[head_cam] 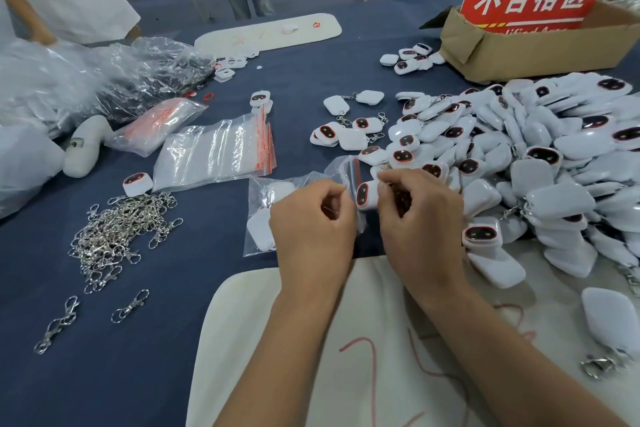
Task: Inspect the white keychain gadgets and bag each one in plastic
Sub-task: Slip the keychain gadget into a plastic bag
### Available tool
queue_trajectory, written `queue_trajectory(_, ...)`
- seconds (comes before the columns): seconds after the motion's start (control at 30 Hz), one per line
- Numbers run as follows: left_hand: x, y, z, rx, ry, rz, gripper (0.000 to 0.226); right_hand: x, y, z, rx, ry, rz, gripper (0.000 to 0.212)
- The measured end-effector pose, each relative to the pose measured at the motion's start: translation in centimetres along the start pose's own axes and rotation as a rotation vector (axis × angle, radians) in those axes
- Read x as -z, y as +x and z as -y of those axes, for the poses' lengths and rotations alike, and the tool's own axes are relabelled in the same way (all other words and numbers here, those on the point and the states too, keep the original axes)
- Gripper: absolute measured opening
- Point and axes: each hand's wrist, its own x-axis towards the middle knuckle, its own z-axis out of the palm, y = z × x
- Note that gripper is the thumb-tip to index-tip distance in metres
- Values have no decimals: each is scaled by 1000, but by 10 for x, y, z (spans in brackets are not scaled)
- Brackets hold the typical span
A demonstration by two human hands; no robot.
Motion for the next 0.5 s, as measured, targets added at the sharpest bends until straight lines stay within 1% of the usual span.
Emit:
queue_trajectory(0.1, 0, 0, -1, -148, 86, -59, 14, 0, -1, 2, 78, 118, 31, 9)
queue_trajectory(0.17, 1, 0, -2, -221, 105, -118, 12, 1, -3, 3, 29, 206, 67, 15)
queue_trajectory(0.23, 3, 0, -1, -276, 73, -144, 11, 1, -2, 2, -11, 259, 95, 14)
queue_trajectory(0.33, 3, 0, 0, -345, 18, -81, 11, 2, -1, -1, -46, 332, 120, 6)
queue_trajectory(0.43, 2, 0, 0, -386, -2, -51, 12, 3, 1, -4, -113, 466, 133, 8)
queue_trajectory(0.5, 3, 0, 0, -404, 8, -55, 14, 2, 2, -7, -93, 496, 227, 14)
